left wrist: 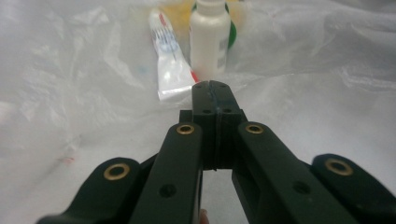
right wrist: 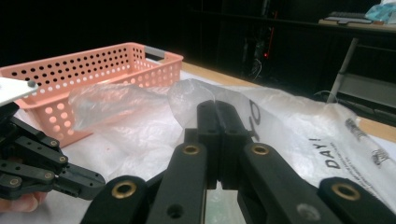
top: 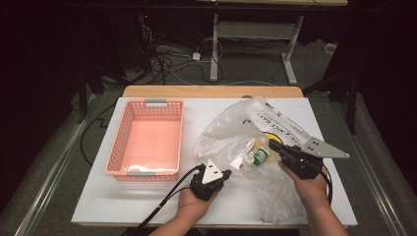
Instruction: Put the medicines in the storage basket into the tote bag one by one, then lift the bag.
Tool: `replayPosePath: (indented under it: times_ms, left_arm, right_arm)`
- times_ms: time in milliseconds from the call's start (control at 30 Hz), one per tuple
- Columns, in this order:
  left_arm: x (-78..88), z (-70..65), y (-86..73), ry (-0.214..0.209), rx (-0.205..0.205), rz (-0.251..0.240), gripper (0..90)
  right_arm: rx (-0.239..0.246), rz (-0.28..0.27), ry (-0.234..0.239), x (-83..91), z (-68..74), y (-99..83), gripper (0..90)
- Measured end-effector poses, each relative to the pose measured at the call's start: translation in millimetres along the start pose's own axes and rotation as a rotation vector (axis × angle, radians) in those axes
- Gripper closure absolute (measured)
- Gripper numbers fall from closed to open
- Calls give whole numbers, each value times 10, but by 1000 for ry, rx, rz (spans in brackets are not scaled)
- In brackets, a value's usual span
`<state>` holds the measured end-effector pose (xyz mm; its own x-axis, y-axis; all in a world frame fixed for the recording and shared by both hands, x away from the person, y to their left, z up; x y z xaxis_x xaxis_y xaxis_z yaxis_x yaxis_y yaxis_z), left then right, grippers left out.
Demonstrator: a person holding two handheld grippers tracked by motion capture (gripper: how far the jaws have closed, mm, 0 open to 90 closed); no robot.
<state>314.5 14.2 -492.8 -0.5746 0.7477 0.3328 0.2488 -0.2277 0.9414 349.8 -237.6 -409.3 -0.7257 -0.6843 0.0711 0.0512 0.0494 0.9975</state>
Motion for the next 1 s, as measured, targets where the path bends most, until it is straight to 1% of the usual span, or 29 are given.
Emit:
replayPosePath:
  times_ms: [33, 133, 200, 233, 467, 633, 700, 767, 833, 1000]
  left_arm:
    - [18, -8, 25, 4, -11, -10, 888]
    - [64, -27, 95, -1, -19, -40, 889]
    - [92, -34, 128, 0, -36, -54, 889]
    - [102, -29, 143, -2, -35, -57, 889]
    - [164, 27, 226, 22, -30, -101, 890]
    - [156, 30, 324, 38, -47, -130, 889]
    - [160, 52, 392, 46, -42, -157, 889]
    - [164, 77, 486, 55, -56, -179, 889]
    - [182, 113, 610, 65, -68, -206, 889]
    - [228, 234, 904, 81, -68, -279, 889]
  right_arm:
    - [0, -6, -1, 4, 2, 7, 900]
    - [-3, -15, -6, 11, -6, 16, 900]
    - [-8, -20, -11, 9, -15, 22, 900]
    - [-5, -20, -12, 8, -17, 26, 900]
    - [-3, -32, -6, 0, 7, 59, 900]
    - [-9, -34, -7, 5, 13, 50, 900]
    - [-13, -43, -8, 10, 15, 66, 900]
    - [-16, -58, -13, 10, 11, 99, 900]
    - [-9, -74, -23, 9, 14, 165, 900]
    - [8, -115, -43, -46, 13, 333, 900]
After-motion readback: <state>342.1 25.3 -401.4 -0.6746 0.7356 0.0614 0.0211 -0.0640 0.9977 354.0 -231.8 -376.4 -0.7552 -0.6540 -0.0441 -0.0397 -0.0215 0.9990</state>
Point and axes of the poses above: each handheld gripper's, and its own axes: x roughly backward along the jaws, y roughly out of its top, z roughly to its left, the point moved 3 cm from there along -x, roughly forward along the jaws, and after that the axes turned 12 degrees about -z, right-handed, at the moved point
